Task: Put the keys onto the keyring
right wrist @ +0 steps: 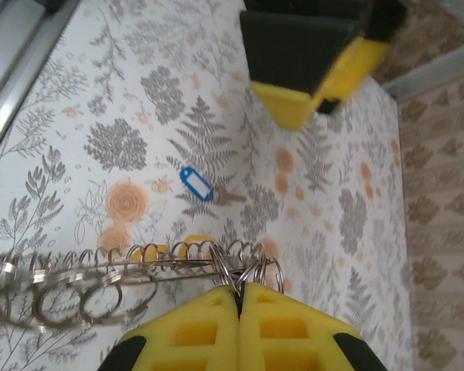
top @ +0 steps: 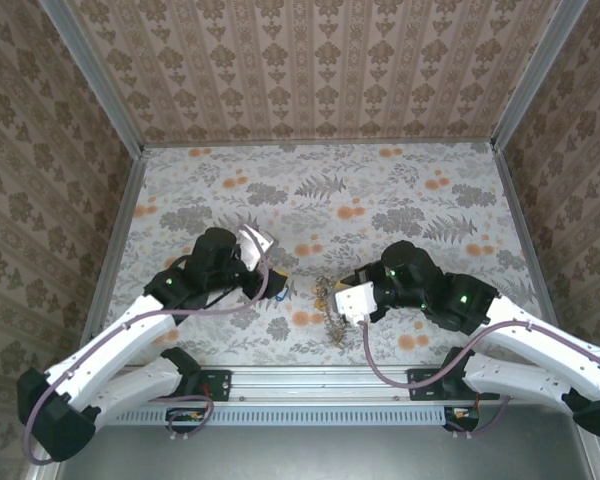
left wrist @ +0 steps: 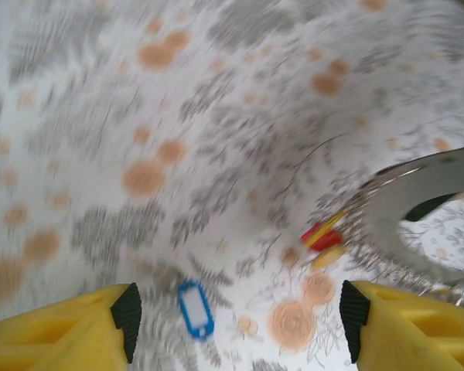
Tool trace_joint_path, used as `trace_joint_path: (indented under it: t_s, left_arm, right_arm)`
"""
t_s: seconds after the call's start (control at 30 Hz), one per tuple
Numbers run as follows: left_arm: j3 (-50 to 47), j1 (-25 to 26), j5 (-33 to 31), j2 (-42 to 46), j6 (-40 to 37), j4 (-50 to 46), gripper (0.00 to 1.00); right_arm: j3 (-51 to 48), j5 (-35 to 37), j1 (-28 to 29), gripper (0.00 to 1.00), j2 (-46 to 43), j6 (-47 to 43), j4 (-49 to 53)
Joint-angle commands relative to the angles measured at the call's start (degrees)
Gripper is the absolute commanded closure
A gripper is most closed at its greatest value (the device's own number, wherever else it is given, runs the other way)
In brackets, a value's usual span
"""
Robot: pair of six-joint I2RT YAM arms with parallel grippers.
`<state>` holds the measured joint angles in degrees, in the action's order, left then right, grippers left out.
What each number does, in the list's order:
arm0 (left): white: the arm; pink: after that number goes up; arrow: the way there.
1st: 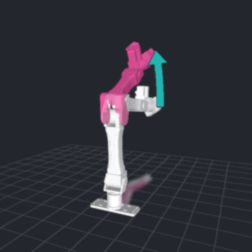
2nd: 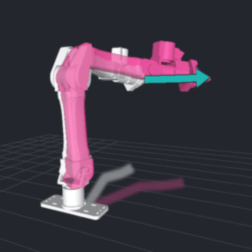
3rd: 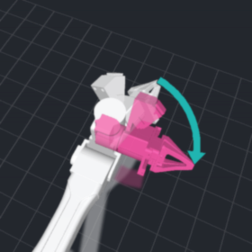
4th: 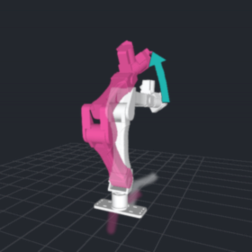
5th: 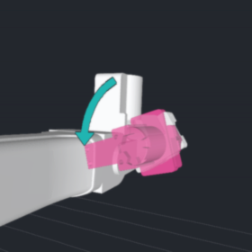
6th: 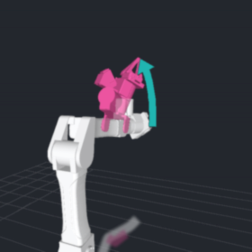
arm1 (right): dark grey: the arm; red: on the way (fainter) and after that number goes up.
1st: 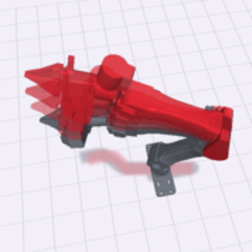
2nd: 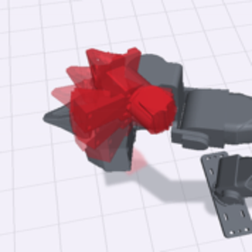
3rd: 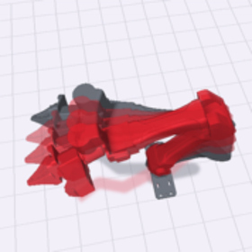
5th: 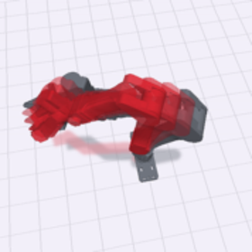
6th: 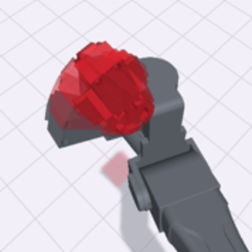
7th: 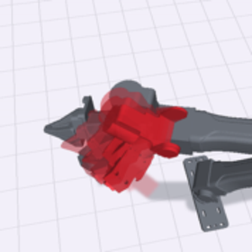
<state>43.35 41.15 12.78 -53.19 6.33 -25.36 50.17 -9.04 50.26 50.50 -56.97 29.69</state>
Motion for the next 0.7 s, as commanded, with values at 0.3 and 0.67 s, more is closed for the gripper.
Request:
trace_joint_path:
  t_s: [0.3,0.67]
  left_arm:
    - [7.2,-0.6,-1.1,-24.4,32.0,-10.6,0.48]
    - [14.6,-1.4,1.2,-41.3,51.0,-8.7,0.66]
  right_arm:
    - [4.3,-6.3,-12.5,1.00,-6.8,12.5,1.6]
    - [4.0,-7.2,-12.6,1.00,-7.9,15.1,1.9]
